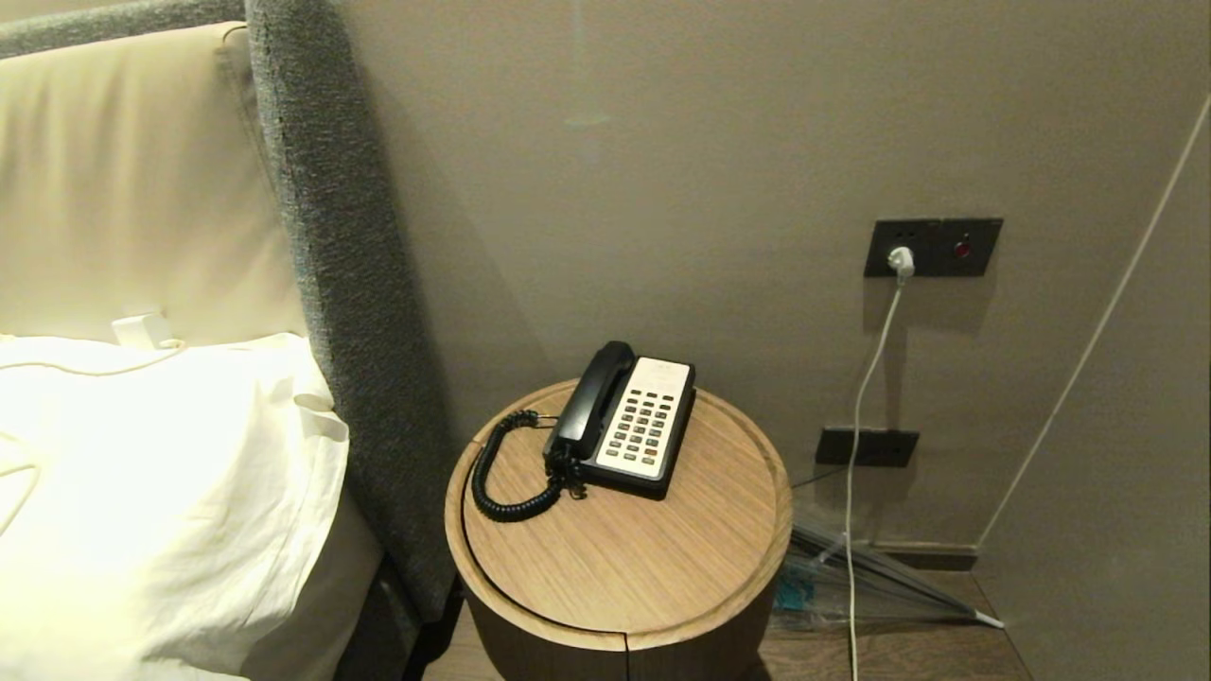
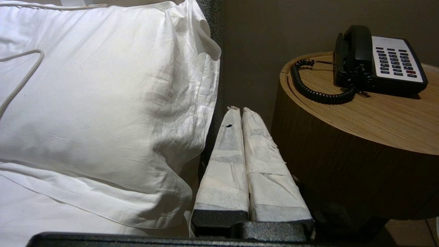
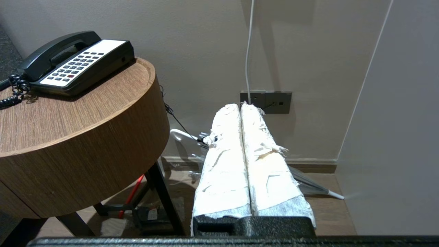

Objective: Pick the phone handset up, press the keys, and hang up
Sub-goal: Pick up the desk phone handset

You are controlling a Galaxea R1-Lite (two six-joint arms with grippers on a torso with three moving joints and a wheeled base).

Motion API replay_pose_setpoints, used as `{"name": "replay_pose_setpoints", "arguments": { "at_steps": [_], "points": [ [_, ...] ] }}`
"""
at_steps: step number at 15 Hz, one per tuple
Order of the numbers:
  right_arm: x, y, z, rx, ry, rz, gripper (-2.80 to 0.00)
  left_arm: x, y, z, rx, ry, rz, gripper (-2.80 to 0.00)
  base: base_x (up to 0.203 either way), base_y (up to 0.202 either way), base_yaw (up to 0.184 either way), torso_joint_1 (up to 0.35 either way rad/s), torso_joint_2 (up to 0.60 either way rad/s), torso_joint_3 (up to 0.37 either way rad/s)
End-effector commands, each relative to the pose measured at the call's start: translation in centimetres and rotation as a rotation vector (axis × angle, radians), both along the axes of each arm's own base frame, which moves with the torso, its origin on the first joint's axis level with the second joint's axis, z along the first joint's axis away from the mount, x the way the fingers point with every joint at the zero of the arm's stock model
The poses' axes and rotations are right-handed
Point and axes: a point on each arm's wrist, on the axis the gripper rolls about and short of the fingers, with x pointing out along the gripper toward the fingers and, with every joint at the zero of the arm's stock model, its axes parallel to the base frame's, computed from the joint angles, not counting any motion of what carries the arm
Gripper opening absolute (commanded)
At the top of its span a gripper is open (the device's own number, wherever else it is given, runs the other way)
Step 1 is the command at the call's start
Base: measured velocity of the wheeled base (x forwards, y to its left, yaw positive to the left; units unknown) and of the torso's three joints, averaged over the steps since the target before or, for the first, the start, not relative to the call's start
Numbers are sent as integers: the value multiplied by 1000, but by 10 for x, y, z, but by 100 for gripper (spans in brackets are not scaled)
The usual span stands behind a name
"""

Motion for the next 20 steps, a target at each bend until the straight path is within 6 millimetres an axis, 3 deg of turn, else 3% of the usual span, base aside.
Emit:
{"name": "replay_pose_setpoints", "arguments": {
  "at_steps": [1,20],
  "points": [
    [2,0,-6,0,22,0,-280,1,0,-5,0,18,0,-280,0,0,0,0,0,0],
    [2,0,-6,0,23,0,-280,1,0,-5,7,19,1,-280,0,0,0,0,0,0]
  ]
}}
